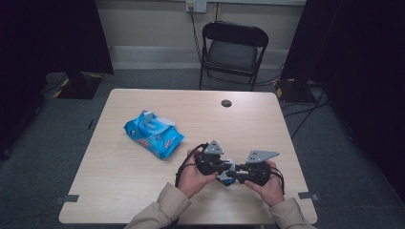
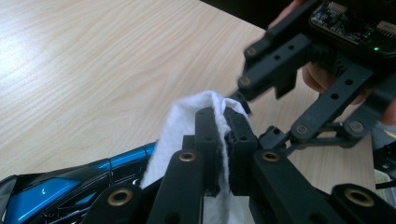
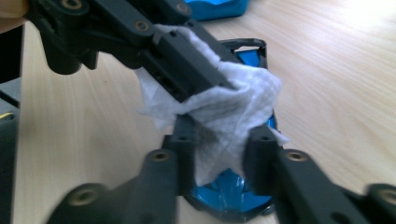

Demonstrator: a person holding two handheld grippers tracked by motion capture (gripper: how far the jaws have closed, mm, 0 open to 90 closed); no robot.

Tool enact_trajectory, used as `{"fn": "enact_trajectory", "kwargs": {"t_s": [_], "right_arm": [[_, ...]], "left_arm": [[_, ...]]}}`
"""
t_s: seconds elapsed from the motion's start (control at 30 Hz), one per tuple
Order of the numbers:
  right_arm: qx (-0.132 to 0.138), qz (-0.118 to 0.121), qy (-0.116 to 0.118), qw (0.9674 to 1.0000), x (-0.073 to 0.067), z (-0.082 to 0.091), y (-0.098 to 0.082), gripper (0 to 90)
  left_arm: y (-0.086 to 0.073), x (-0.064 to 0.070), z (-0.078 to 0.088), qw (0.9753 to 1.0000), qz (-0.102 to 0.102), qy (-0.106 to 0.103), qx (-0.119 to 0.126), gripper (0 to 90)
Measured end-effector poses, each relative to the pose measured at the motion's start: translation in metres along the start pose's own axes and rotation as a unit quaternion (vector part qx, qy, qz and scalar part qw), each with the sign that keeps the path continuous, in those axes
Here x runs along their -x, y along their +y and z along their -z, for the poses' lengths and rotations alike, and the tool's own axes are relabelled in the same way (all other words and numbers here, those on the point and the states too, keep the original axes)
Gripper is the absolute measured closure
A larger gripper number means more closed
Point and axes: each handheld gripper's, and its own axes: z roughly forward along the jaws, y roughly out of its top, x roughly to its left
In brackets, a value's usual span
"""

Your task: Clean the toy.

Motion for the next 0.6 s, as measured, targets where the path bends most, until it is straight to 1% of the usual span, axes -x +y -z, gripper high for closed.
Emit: {"fn": "enact_trajectory", "kwargs": {"t_s": [0.03,0.07,0.1,0.13,0.17,0.2,0.23,0.27,0.3,0.33,0.37,0.4,0.43,0.47,0.5,0.53,0.57,0.6], "right_arm": [[0.0,-0.003,0.001,1.0,0.0,0.001,0.0,79.7],[0.001,-0.008,0.008,0.9999,0.0,0.001,0.0,83.0],[0.001,-0.008,0.003,1.0,0.0,0.003,0.001,86.1],[0.001,-0.008,0.003,1.0,0.0,0.003,0.001,86.1],[0.005,-0.012,0.003,0.9999,0.002,0.005,0.001,86.3],[0.008,-0.016,0.005,0.9998,0.003,0.007,0.0,86.5],[0.004,-0.017,-0.006,0.9998,0.005,0.012,0.0,86.8],[0.004,-0.017,-0.006,0.9998,0.005,0.012,0.0,86.8],[0.004,-0.017,-0.011,0.9998,0.006,0.014,-0.001,86.8],[0.004,-0.028,-0.023,0.9993,0.011,0.021,-0.004,86.9],[0.003,-0.031,-0.029,0.9991,0.013,0.023,-0.005,86.8],[0.003,-0.031,-0.029,0.9991,0.013,0.023,-0.005,86.8],[0.004,-0.035,-0.033,0.9988,0.016,0.027,-0.007,86.8],[0.005,-0.038,-0.043,0.9983,0.019,0.033,-0.01,86.8],[0.004,-0.038,-0.05,0.998,0.021,0.038,-0.011,86.8],[0.008,-0.042,-0.052,0.9977,0.022,0.041,-0.013,86.9],[0.014,-0.05,-0.055,0.9971,0.024,0.046,-0.015,86.8],[0.014,-0.053,-0.064,0.9965,0.026,0.052,-0.016,86.9]], "left_arm": [[0.0,0.0,0.001,1.0,0.001,-0.002,0.002,84.0],[0.001,0.0,0.002,1.0,0.0,-0.002,0.006,82.7],[0.001,-0.001,0.004,0.9999,-0.005,0.003,0.015,73.7],[0.001,-0.001,0.004,0.9999,-0.005,0.003,0.015,69.5],[0.001,-0.002,0.005,0.9998,-0.008,0.006,0.018,69.5],[0.001,-0.002,0.006,0.9998,-0.009,0.011,0.016,65.9],[0.001,-0.003,0.008,0.9997,-0.01,0.018,0.015,54.2],[0.0,-0.005,0.009,0.9995,-0.011,0.025,0.016,54.2],[-0.001,-0.008,0.011,0.9993,-0.014,0.03,0.018,50.1],[-0.004,-0.013,0.014,0.9991,-0.012,0.035,0.022,45.4],[-0.005,-0.016,0.017,0.9989,-0.011,0.04,0.02,44.5],[-0.005,-0.016,0.017,0.9989,-0.011,0.04,0.02,43.7],[-0.007,-0.02,0.019,0.9988,-0.008,0.045,0.018,43.7],[-0.009,-0.023,0.021,0.9987,-0.003,0.049,0.015,41.1],[-0.01,-0.025,0.022,0.9984,-0.004,0.054,0.012,38.4],[-0.012,-0.027,0.024,0.9982,-0.009,0.059,0.007,37.6],[-0.014,-0.029,0.025,0.998,-0.012,0.062,0.003,37.6],[-0.016,-0.031,0.024,0.9982,-0.01,0.06,-0.003,35.5]]}}
